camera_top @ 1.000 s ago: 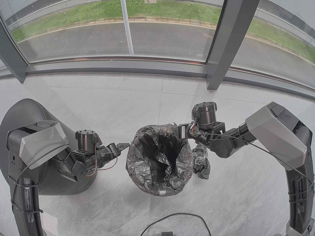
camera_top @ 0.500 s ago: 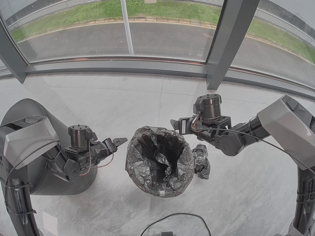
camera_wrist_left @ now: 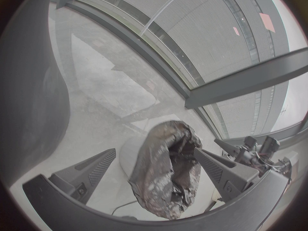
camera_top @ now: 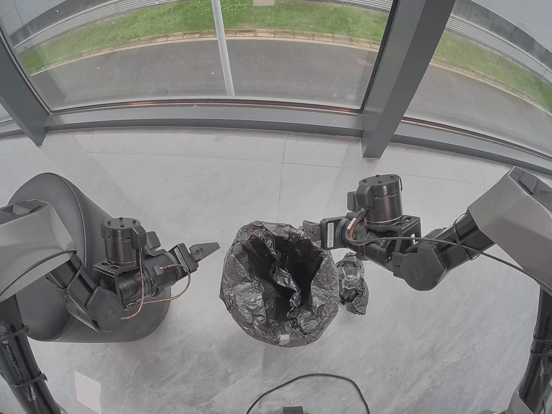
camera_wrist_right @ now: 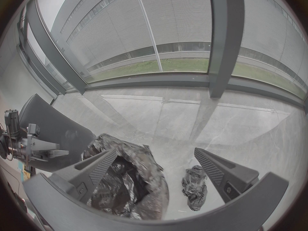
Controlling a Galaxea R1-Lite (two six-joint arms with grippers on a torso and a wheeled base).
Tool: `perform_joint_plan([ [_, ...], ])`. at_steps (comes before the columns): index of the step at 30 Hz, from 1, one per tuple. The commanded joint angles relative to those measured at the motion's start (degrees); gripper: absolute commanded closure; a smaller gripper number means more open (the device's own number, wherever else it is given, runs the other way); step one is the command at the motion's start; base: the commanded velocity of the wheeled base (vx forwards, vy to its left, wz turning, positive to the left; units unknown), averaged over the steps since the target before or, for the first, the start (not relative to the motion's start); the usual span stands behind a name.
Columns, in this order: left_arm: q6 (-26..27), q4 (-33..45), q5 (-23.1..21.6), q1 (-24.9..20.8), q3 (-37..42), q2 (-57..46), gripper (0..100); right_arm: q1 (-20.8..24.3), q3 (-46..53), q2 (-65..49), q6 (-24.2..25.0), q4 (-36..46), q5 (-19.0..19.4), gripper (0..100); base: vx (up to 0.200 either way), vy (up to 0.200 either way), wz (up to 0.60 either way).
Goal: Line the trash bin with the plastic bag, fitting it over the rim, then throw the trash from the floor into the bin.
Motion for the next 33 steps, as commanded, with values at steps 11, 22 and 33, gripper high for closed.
perform_joint_plan([
  [11, 7.79, -0.44, 13.64, -19.78, 6.26, 11.04, 0, -10.72, 18.04, -2.88, 2.54, -15.58, 6.97, 0, 0.0, 0.0, 0.0],
  [22, 7.53, -0.35, 14.34, -19.6, 4.59, 14.82, 0, -12.83, 19.98, -2.35, 3.77, -18.48, 9.78, 0, 0.0, 0.0, 0.0],
  [33, 4.63, 0.35, 14.78, -16.26, 0.72, 12.71, 0, -13.35, 20.06, -1.39, 3.86, -20.06, 9.87, 0, 0.0, 0.0, 0.0],
])
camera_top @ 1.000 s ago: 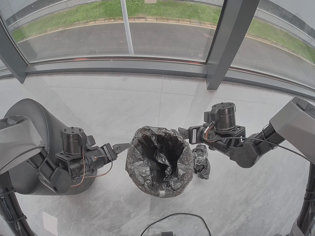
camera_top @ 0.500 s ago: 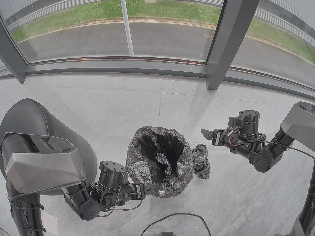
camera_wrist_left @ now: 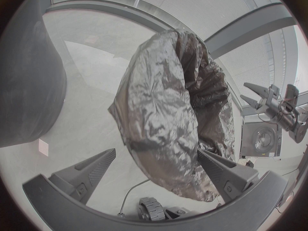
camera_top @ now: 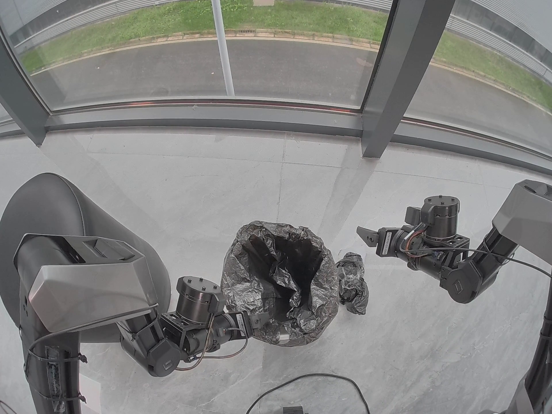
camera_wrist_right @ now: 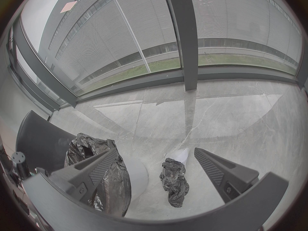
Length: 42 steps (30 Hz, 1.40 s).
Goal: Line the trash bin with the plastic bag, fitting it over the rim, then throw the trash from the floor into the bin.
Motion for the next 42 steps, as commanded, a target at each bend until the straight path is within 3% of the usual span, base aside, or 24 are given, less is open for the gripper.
perform_joint_plan([
  [1, -0.3, 0.11, 0.03, 1.11, -1.94, -0.6, 0, -0.08, 0.05, 0.98, -0.03, -0.62, 0.01, 0, 0.0, 0.0, 0.0],
  [10, -0.12, 4.59, 1.43, 3.66, -7.83, 0.28, 0, -0.08, 0.05, 1.85, -0.03, -0.71, 0.01, 0, 0.0, 0.0, 0.0],
  [24, 0.49, 4.86, 2.4, 7.62, -10.73, 3.53, 0, -0.17, 0.05, 2.47, 0.06, -0.71, 0.01, 0, 0.0, 0.0, 0.0],
  [42, 0.49, 4.42, 2.58, 6.91, -8.27, -0.25, 0, -0.08, 0.05, 2.29, -0.12, -0.71, -0.17, 0, 0.0, 0.0, 0.0],
])
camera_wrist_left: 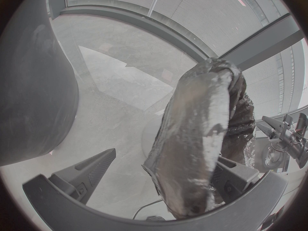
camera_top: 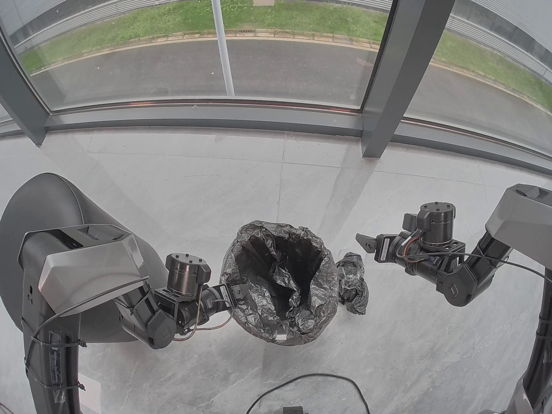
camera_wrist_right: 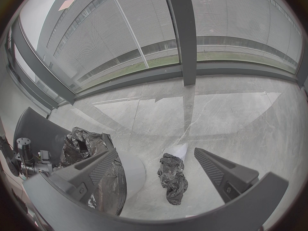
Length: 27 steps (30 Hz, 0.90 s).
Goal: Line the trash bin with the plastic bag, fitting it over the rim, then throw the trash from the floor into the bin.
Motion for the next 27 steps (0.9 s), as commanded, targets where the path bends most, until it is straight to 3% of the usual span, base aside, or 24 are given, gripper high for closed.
perform_joint_plan([
  [1, -0.12, -0.42, 0.48, -1.85, 3.54, -5.9, 0, 0.11, 0.09, -0.13, -0.17, -0.02, -0.1, 0, 0.0, 0.0, 0.0],
  [5, -0.56, -0.59, 0.57, -3.87, 7.93, -11.35, 0, 0.29, 0.17, -0.22, -0.17, 0.24, -0.1, 0, 0.0, 0.0, 0.0],
  [17, -1.26, -8.77, 0.48, -4.05, 14.7, -22.51, 0, 5.39, -2.55, 0.39, -2.28, 1.38, -1.25, 0, 0.0, 0.0, 0.0],
  [21, -0.82, -9.73, 0.83, -3.43, 15.49, -27.87, 0, 3.63, -10.99, 7.07, -4.3, 2.79, -7.14, 0, 0.0, 0.0, 0.0],
  [23, -0.82, -9.82, 0.74, -3.34, 15.75, -28.31, 0, 3.45, -11.69, 7.6, -4.3, 3.32, -7.49, 0, 0.0, 0.0, 0.0],
  [25, -0.73, -10.79, 0.74, -3.17, 16.98, -30.24, 0, 2.93, -17.23, 9.71, -4.47, 11.93, -7.84, 0, 0.0, 0.0, 0.0],
  [27, -0.65, -10.96, 0.74, -2.91, 17.07, -30.86, 0, 2.93, -20.04, 11.03, -4.12, 15.53, -7.84, 0, 0.0, 0.0, 0.0],
])
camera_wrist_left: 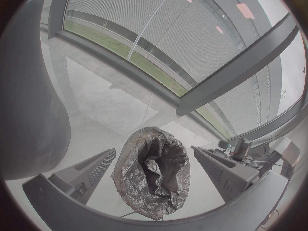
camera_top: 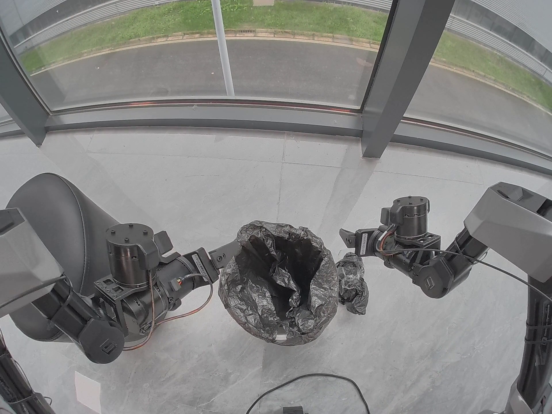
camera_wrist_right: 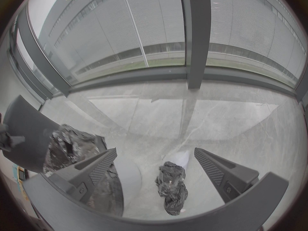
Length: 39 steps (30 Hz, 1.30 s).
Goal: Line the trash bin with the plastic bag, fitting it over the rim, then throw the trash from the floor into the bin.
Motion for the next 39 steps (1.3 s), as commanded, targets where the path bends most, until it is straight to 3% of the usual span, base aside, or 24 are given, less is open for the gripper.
perform_joint_plan([
  [1, 0.34, -1.21, 0.02, 1.01, 1.69, -6.01, 0, -0.87, -10.62, 7.23, -0.27, 11.05, -1.47, 0, 0.0, 0.0, 0.0],
  [15, 0.34, -1.21, -0.77, 4.17, 1.16, -4.96, 0, -2.02, -33.12, 18.13, 4.21, 38.21, -2.7, 0, 0.0, 0.0, 0.0],
  [39, 0.17, -1.38, -0.77, 4.43, 1.07, -2.67, 0, -2.19, -56.06, 29.73, 5.97, 52.98, -3.84, 0, 0.0, 0.0, 0.0],
])
